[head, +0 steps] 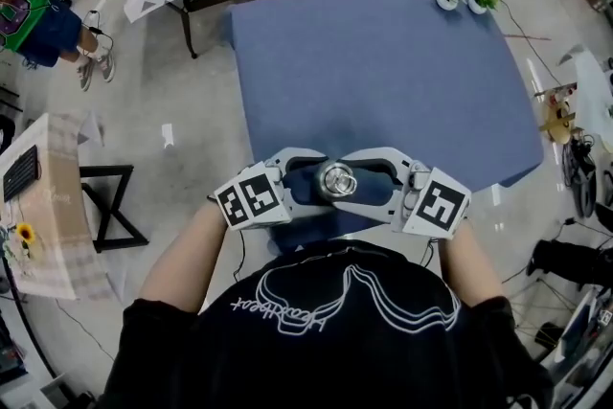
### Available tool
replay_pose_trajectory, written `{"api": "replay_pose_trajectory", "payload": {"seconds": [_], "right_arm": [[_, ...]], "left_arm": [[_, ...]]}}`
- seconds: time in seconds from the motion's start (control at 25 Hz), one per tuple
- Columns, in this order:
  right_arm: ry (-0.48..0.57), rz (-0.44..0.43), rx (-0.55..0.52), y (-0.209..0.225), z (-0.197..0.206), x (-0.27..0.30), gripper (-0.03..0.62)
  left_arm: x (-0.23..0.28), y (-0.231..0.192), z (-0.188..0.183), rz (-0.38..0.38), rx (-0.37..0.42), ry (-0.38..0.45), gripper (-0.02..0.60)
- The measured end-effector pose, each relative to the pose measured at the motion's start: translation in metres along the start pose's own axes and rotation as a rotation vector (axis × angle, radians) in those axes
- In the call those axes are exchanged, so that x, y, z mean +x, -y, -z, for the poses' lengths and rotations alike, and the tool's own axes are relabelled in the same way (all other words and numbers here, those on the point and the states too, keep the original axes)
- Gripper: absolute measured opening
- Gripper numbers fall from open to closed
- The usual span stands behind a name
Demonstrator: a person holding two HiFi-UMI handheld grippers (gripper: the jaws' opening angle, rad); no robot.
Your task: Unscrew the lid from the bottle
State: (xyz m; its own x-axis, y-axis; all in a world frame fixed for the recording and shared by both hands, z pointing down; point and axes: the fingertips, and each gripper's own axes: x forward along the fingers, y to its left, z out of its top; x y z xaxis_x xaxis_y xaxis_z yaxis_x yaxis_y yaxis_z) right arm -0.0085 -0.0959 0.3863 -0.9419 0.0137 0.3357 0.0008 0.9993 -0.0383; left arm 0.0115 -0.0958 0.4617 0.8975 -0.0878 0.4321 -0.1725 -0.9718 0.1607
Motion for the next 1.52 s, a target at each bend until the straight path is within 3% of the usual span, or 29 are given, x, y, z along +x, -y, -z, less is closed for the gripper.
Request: {"api": "replay_pose_trajectory", "payload": {"seconds": [0.24, 0.44, 0.56, 0.72, 1.04, 1.52], "right_arm": [[0.08, 0.059, 0.003, -0.002, -0.016, -0.01, 0.239], [0.191, 0.227, 0.048, -0.007, -0.042, -0.032, 0.239], [0.238, 0.335, 0.049, -0.019, -0.062, -0.052, 0.239], [0.309, 0.441, 0.098, -0.048, -0.082, -0.074, 0.239], [0.355, 0.545, 0.134, -0.117, -0.091, -0.09, 0.239], [0.363, 0.56, 0.145, -0.155, -0.087, -0.086, 0.239]], "left_arm": [[-0.031, 0.004, -0.001, -0.093, -0.099, 0.074, 0.354], [-0.072, 0.019, -0.028, -0.268, -0.166, 0.203, 0.341], [-0.1, 0.034, -0.059, -0.432, -0.165, 0.282, 0.065], [-0.128, 0.069, -0.099, -0.548, -0.215, 0.422, 0.006], [-0.152, 0.141, -0.126, -0.616, -0.234, 0.534, 0.005], [-0.149, 0.175, -0.11, -0.627, -0.234, 0.498, 0.005]]}}
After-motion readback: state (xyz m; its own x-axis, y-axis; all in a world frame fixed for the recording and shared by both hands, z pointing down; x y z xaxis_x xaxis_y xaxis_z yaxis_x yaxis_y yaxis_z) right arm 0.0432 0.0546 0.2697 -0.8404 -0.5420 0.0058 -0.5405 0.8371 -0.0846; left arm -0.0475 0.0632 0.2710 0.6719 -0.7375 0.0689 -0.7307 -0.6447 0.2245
